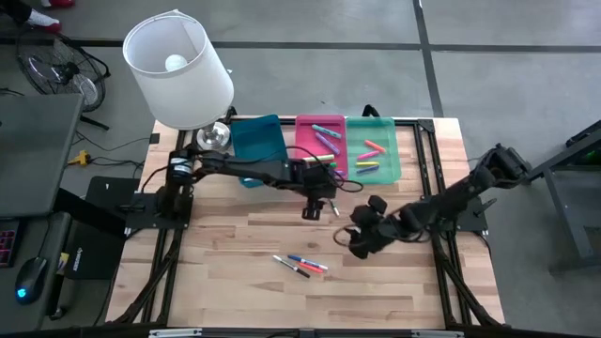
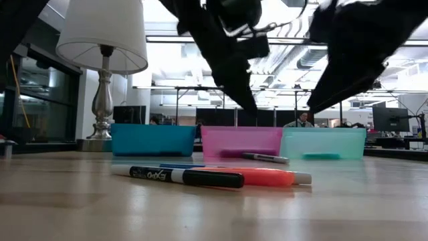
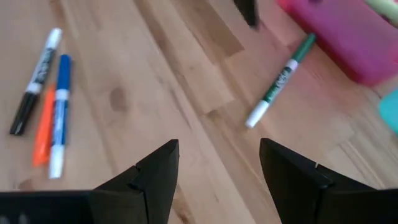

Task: Pick & Place Markers
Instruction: Put the green dry erase marker into the dark blue bin

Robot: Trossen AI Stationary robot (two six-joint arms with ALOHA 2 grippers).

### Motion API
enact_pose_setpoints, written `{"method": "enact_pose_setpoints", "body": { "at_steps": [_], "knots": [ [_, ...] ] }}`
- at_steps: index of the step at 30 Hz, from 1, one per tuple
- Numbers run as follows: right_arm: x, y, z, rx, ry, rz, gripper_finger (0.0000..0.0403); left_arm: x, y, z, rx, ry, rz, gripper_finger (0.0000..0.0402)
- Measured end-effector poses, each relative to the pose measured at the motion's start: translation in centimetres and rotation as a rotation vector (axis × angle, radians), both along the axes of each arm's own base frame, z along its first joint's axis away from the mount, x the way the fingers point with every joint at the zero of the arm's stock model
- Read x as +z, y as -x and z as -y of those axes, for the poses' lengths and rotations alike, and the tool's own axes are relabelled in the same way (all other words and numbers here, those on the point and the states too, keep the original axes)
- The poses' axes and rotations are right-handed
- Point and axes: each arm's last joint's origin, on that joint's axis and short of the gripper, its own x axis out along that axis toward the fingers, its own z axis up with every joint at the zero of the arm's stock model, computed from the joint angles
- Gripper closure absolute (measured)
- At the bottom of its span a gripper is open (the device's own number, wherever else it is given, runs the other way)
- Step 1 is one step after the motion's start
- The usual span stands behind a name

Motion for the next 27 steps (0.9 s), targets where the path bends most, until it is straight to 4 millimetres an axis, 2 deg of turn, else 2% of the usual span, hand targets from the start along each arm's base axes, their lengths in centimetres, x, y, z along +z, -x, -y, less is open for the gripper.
{"method": "enact_pose_setpoints", "body": {
  "at_steps": [2,5,7,9,11,13,15,17,19,23,27],
  "knots": [
    [0.0,-0.4,1.0,-0.032,-0.023,-0.008,0.0190,0.6,1.3,0.1,0.017,0.009,-0.078,0.0193],
    [0.0,-1.1,2.4,-0.054,-0.073,-0.014,0.0190,0.9,1.8,0.3,0.035,0.023,-0.104,0.0193],
    [0.1,-1.7,3.4,-0.041,-0.131,-0.003,0.0190,1.5,3.2,0.4,0.052,0.034,-0.165,0.0193],
    [0.2,-2.1,4.5,-0.023,-0.184,-0.001,0.0190,2.4,3.8,0.7,0.055,0.036,-0.127,0.0193],
    [0.2,-2.4,5.5,-0.038,-0.215,0.001,0.0190,2.4,4.5,1.1,0.069,0.027,-0.113,0.0193],
    [0.2,-2.5,6.5,-0.065,-0.221,-0.001,0.0190,1.7,6.2,1.7,0.087,0.016,-0.184,0.0193],
    [0.2,-2.6,7.3,-0.081,-0.225,0.001,0.0190,1.8,6.5,2.3,0.102,0.023,-0.109,0.0193],
    [0.3,-2.8,7.9,-0.085,-0.244,0.013,0.0190,2.1,8.6,3.0,0.129,0.021,-0.107,0.0193],
    [0.2,-2.9,8.5,-0.091,-0.258,0.011,0.0190,2.4,9.8,3.7,0.151,0.024,-0.026,0.0193],
    [0.3,-3.3,9.5,-0.102,-0.277,-0.008,0.0190,1.9,12.3,5.3,0.184,0.027,0.077,0.0193],
    [1.3,-5.5,10.3,-0.079,-0.249,-0.057,0.0190,2.7,14.3,7.0,0.211,0.021,0.213,0.0193]
  ]
}}
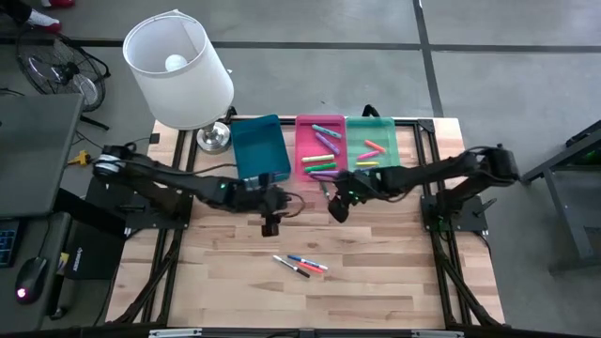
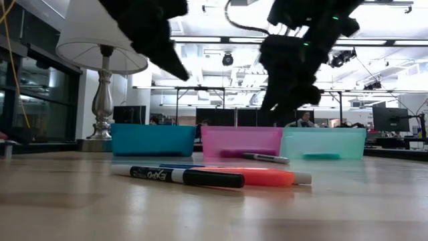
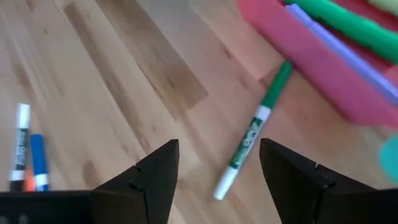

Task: Pick & Place Markers
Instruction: Put the green dry erase marker into the dark blue bin

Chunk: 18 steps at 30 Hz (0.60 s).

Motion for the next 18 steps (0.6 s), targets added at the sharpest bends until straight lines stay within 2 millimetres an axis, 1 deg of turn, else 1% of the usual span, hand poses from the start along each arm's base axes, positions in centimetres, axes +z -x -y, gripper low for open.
{"method": "enact_pose_setpoints", "body": {
  "at_steps": [1,3,5,7,9,13,18],
  "knots": [
    [0.1,-0.6,0.2,0.006,0.014,-0.038,0.0190,-0.2,0.5,0.4,0.009,-0.010,-0.003,0.0193],
    [0.2,-1.6,0.7,0.008,0.026,-0.134,0.0190,-0.2,0.8,1.2,0.022,-0.029,0.009,0.0193],
    [-0.3,-2.2,1.0,-0.006,0.028,-0.261,0.0190,0.0,1.2,2.1,0.035,-0.051,0.023,0.0193],
    [-0.6,-2.9,1.3,-0.023,0.037,-0.336,0.0190,0.2,1.7,3.0,0.046,-0.089,0.037,0.0193],
    [-0.9,-3.8,1.6,-0.024,0.023,-0.354,0.0190,0.2,2.0,3.9,0.056,-0.132,0.040,0.0193],
    [-2.5,-4.9,2.0,-0.010,-0.035,-0.405,0.0190,0.0,3.1,5.2,0.101,-0.206,0.037,0.0193],
    [-4.0,-5.3,2.3,-0.024,-0.058,-0.449,0.0190,-0.1,3.9,6.3,0.122,-0.204,0.049,0.0193]
  ]
}}
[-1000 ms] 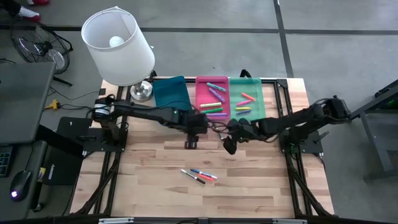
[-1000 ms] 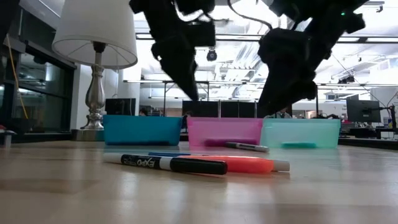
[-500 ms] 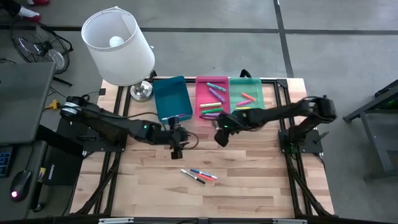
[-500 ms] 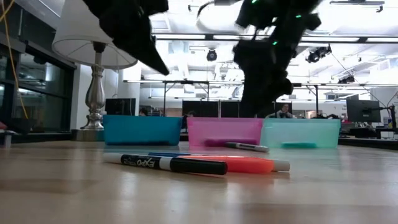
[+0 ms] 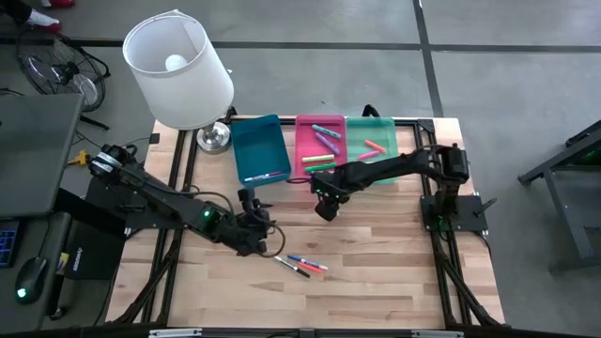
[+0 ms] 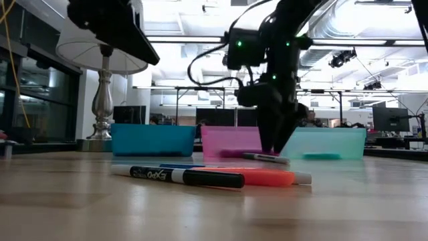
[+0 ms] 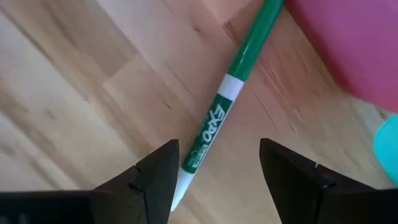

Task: Pick & Place Markers
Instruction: Put the green dry erase marker into the dark blue bin

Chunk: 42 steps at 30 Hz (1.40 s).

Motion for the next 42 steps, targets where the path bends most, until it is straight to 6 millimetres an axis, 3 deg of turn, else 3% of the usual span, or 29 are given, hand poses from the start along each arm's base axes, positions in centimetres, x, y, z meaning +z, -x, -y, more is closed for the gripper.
{"method": "enact_pose_setpoints", "body": {
  "at_steps": [20,28,42],
  "knots": [
    [-3.1,-0.7,-0.2,-0.130,-0.027,-0.046,0.0199,0.0,0.0,0.3,0.035,0.077,0.039,0.0193],
    [-3.2,-0.7,-0.4,-0.149,-0.052,-0.051,0.0261,-0.2,0.2,0.2,0.040,0.107,0.012,0.0193],
    [-3.2,-0.8,-1.5,-0.016,-0.072,-0.053,0.0382,-1.8,-0.4,0.6,0.069,0.126,-0.027,0.0193]
  ]
}}
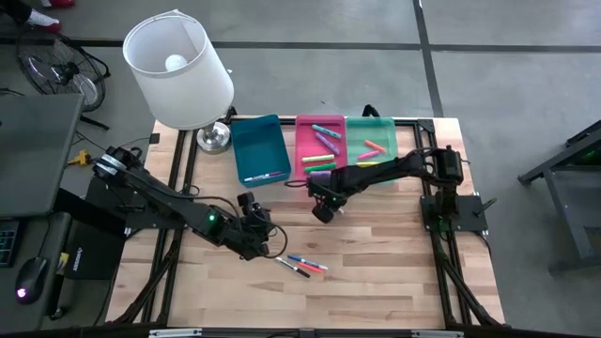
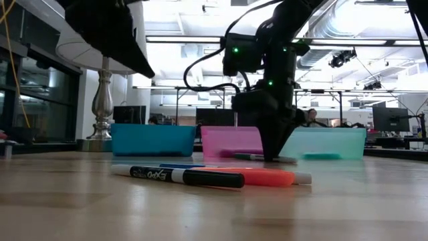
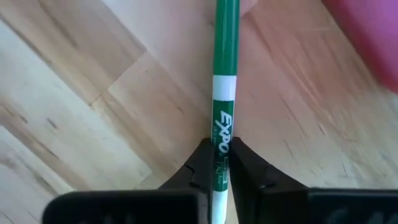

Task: Pick & Place Markers
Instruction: Put the green dry erase marker into the dark blue bin

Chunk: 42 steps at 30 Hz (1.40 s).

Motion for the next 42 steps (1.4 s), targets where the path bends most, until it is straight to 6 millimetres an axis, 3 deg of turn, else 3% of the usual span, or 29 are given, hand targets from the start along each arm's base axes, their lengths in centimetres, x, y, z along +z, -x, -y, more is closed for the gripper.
{"method": "enact_pose_setpoints", "body": {
  "at_steps": [10,15,23,34,42],
  "knots": [
    [0.0,0.7,-1.5,0.138,0.029,-0.075,0.0384,-1.4,-0.5,0.3,0.021,-0.008,-0.034,0.0193],
    [1.3,1.1,-1.5,0.183,0.051,-0.059,0.0384,-2.4,-0.9,0.4,0.041,-0.019,-0.045,0.0193],
    [5.6,2.4,-2.2,0.236,0.151,0.012,0.0384,-3.0,-1.7,0.8,0.049,-0.020,-0.011,0.0193],
    [11.1,4.1,-4.9,0.296,0.341,0.208,0.0384,-1.1,-3.7,1.2,0.001,-0.099,0.209,0.0193],
    [15.7,6.7,-7.8,0.347,0.491,0.398,0.0384,1.1,-6.8,-1.8,-0.077,-0.074,0.389,0.0193]
  ]
}}
